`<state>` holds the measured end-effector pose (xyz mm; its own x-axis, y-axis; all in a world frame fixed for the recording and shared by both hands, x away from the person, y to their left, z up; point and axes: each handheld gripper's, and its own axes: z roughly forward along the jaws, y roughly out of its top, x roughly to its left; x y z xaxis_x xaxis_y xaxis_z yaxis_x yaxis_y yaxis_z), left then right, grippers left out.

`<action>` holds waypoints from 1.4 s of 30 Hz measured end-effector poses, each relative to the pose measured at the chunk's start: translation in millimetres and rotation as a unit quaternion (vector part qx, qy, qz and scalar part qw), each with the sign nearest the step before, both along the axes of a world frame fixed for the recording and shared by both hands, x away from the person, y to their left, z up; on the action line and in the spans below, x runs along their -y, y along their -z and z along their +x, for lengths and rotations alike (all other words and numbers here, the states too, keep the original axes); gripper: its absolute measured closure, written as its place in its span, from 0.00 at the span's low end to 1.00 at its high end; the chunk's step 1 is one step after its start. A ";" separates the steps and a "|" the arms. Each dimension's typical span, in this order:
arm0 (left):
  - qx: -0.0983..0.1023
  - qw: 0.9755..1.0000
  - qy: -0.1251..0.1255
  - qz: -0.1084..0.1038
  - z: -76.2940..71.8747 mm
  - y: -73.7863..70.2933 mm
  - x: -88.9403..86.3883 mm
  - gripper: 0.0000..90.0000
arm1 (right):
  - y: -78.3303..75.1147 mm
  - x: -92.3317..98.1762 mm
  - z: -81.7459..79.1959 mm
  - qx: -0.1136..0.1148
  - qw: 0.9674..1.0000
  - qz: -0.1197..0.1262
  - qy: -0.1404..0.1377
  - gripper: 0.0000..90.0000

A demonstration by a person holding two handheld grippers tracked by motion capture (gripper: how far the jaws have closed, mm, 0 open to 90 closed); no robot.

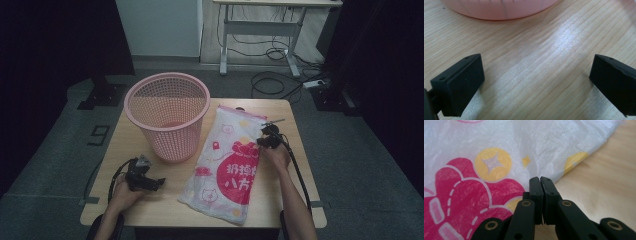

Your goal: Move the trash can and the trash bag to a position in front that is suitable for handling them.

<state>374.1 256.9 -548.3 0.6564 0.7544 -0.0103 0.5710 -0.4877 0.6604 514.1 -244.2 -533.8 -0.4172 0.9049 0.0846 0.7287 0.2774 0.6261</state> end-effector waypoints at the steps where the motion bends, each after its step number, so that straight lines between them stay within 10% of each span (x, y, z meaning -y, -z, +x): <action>1: 0.000 1.000 0.000 0.000 -0.1 0.0 0.3 0.00 | 0.4 5.4 -4.9 -0.001 1.000 0.007 0.006 0.97; 18: -0.002 1.000 0.011 0.003 0.6 -0.6 -1.7 0.00 | -1.2 73.3 -102.5 0.011 0.997 -0.072 0.037 0.96; 28: -0.011 1.000 0.000 0.008 -1.8 -2.3 -15.4 0.00 | 0.8 107.6 -160.0 0.013 0.997 -0.052 0.057 0.92; 37: -0.029 0.999 -0.022 0.000 7.4 -6.1 -30.1 0.00 | -10.7 96.5 -158.0 0.043 0.998 -0.040 0.033 0.37; 42: -0.006 0.999 -0.049 0.000 20.7 -17.9 -46.5 0.00 | -21.1 82.0 -148.3 0.076 0.997 -0.018 0.018 0.10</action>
<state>394.8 303.4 -530.4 0.5793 0.8149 -0.0179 0.6237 -0.4290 0.6534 365.8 -326.1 -512.7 -0.3904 0.9206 -0.0096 0.6362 0.2773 0.7200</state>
